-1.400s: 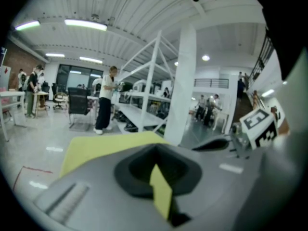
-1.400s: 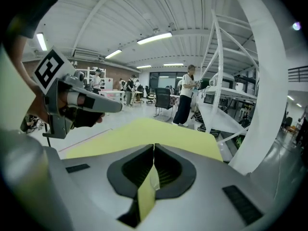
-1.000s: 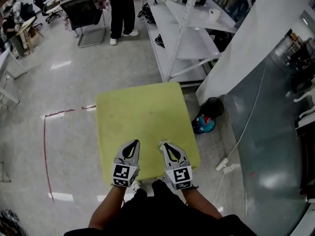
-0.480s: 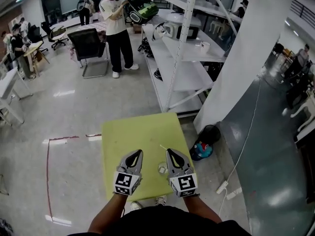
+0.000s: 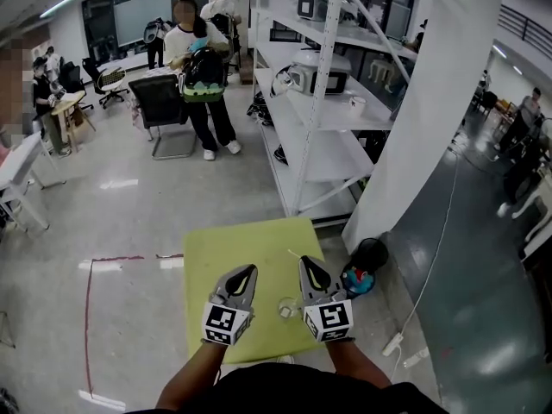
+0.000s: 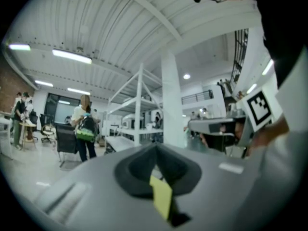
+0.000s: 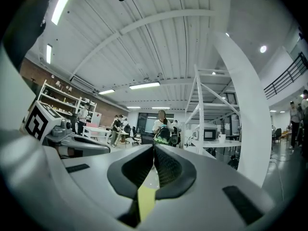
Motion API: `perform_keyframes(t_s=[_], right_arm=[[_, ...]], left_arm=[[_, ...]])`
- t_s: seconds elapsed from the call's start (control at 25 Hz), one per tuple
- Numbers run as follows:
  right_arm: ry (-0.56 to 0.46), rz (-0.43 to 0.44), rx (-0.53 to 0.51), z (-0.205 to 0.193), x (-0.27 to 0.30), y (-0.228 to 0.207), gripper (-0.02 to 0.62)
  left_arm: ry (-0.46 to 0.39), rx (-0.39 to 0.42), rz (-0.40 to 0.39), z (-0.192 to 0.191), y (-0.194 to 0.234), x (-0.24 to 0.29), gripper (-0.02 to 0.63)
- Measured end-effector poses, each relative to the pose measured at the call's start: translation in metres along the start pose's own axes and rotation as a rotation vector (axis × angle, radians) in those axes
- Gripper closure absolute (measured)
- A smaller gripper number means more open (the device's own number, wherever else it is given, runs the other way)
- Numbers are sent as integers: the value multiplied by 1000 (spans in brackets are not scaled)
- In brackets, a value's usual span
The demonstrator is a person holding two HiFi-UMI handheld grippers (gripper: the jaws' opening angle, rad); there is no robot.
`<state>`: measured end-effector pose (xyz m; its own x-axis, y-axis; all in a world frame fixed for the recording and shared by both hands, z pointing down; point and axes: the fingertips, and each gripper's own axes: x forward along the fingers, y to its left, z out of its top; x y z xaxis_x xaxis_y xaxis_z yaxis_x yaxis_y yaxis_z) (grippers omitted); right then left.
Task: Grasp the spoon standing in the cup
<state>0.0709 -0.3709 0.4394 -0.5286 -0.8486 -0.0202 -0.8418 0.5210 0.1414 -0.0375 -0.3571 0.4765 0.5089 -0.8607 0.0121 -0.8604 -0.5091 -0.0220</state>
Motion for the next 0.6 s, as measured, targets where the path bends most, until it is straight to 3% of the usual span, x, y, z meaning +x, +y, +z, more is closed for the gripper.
perform_keyframes(t_s=[0.6], right_arm=[[-25, -71, -21, 3, -2, -7, 584]], left_arm=[[25, -17, -9, -9, -1, -11, 598]])
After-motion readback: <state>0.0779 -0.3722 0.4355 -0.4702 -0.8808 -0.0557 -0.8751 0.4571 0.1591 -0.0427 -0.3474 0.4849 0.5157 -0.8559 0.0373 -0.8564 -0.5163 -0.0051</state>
